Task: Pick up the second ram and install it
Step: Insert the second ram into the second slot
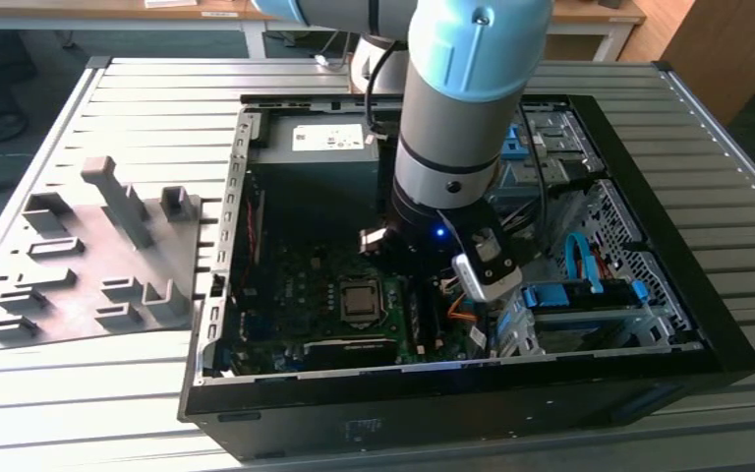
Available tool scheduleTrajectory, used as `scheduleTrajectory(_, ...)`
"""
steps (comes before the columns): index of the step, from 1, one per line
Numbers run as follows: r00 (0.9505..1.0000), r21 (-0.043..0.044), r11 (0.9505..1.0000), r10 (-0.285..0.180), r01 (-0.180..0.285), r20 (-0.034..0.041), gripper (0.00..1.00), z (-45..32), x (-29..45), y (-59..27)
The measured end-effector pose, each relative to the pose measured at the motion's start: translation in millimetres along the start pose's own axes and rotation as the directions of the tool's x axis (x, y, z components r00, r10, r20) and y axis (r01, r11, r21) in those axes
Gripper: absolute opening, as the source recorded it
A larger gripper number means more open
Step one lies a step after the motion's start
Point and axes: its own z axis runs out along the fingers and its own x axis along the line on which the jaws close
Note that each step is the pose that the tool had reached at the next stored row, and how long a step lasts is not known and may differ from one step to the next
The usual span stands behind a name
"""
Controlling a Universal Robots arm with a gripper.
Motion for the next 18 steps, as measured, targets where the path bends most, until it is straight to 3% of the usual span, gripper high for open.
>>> scheduleTrajectory(18, 1.0, -0.0001, 1.0, -0.009, 0.009, -0.0002, 0.14, 4.1, 0.6, 2.5)
